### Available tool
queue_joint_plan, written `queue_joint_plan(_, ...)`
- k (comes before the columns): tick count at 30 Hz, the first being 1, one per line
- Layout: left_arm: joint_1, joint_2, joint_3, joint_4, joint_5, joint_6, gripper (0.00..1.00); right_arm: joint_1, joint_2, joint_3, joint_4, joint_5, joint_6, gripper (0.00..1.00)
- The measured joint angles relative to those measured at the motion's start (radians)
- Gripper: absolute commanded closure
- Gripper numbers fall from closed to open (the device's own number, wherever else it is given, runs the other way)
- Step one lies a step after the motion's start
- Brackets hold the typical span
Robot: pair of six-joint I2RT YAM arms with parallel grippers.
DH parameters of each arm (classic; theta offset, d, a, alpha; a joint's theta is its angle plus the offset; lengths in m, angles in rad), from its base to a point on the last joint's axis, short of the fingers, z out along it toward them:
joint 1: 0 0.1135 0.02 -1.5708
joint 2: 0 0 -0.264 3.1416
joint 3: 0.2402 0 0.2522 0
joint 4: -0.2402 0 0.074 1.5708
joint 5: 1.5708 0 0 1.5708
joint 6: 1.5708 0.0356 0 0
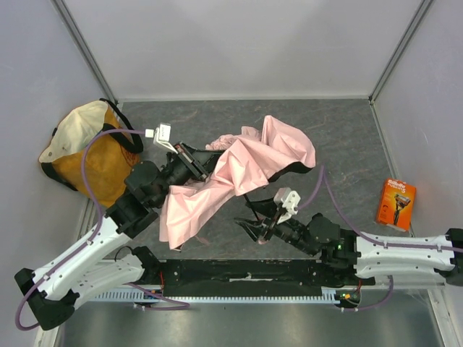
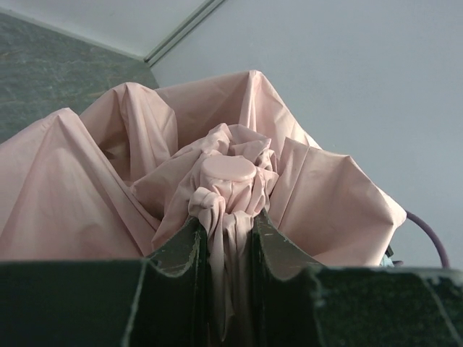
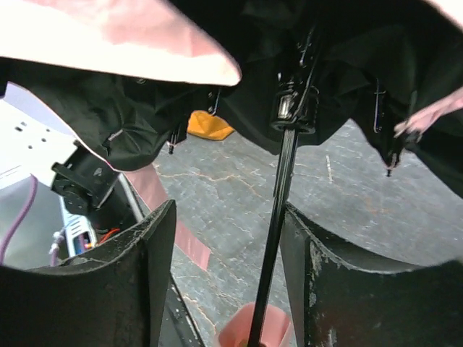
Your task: Put away the umbrella
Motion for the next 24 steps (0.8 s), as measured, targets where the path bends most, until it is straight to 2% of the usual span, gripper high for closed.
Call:
queue_joint_plan(3, -0.001, 0.000, 0.004, -0.031, -0.023, -0.005, 0.98, 0.104, 0.000, -0.022, 0.035, 0.176, -0.065, 0.36)
queue_joint_plan(7, 0.001, 0.000, 0.009, -0.042, -0.053, -0.004, 0.98, 0.116, 0.054, 0.004, 0.023, 0.286, -0.093, 0.41)
queue_joint_plan(10, 0.002, 0.000, 0.009, -0.048, -0.050, -0.003, 0.98, 0.116, 0.154, 0.080, -0.019, 0.346, -0.109, 0.49)
queue_joint_plan(13, 0.006, -0.004, 0.008, -0.054, -0.045, -0.004, 0.98, 0.119, 0.233, 0.161, -0.048, 0.416, -0.147, 0.69)
queue_joint_plan(14, 0.006, -0.009, 0.008, -0.054, -0.040, -0.004, 0.98, 0.118, 0.244, 0.171, -0.048, 0.426, -0.159, 0.83)
queue_joint_plan(15, 0.006, -0.015, 0.008, -0.055, -0.038, -0.003, 0.98, 0.115, 0.254, 0.180, -0.048, 0.440, -0.174, 0.90)
queue_joint_plan(17, 0.006, -0.026, 0.008, -0.056, -0.027, -0.003, 0.98, 0.105, 0.268, 0.190, -0.050, 0.449, -0.193, 1.00)
queue_joint_plan(19, 0.009, -0.033, 0.008, -0.055, -0.023, 0.004, 0.98, 0.089, 0.278, 0.195, -0.040, 0.442, -0.202, 1.00)
queue_joint_plan(20, 0.011, -0.034, 0.008, -0.055, -0.022, 0.006, 0.94, 0.082, 0.279, 0.191, -0.024, 0.433, -0.209, 1.00)
queue_joint_plan(21, 0.012, -0.034, 0.008, -0.053, -0.017, 0.009, 0.80, 0.075, 0.276, 0.178, 0.002, 0.417, -0.214, 1.00)
queue_joint_plan(23, 0.012, -0.033, 0.008, -0.057, 0.013, 0.026, 0.33, 0.047, 0.246, 0.108, 0.092, 0.360, -0.220, 1.00)
queue_joint_plan(24, 0.012, -0.032, 0.008, -0.061, 0.030, 0.037, 0.14, 0.028, 0.226, 0.071, 0.128, 0.321, -0.219, 1.00)
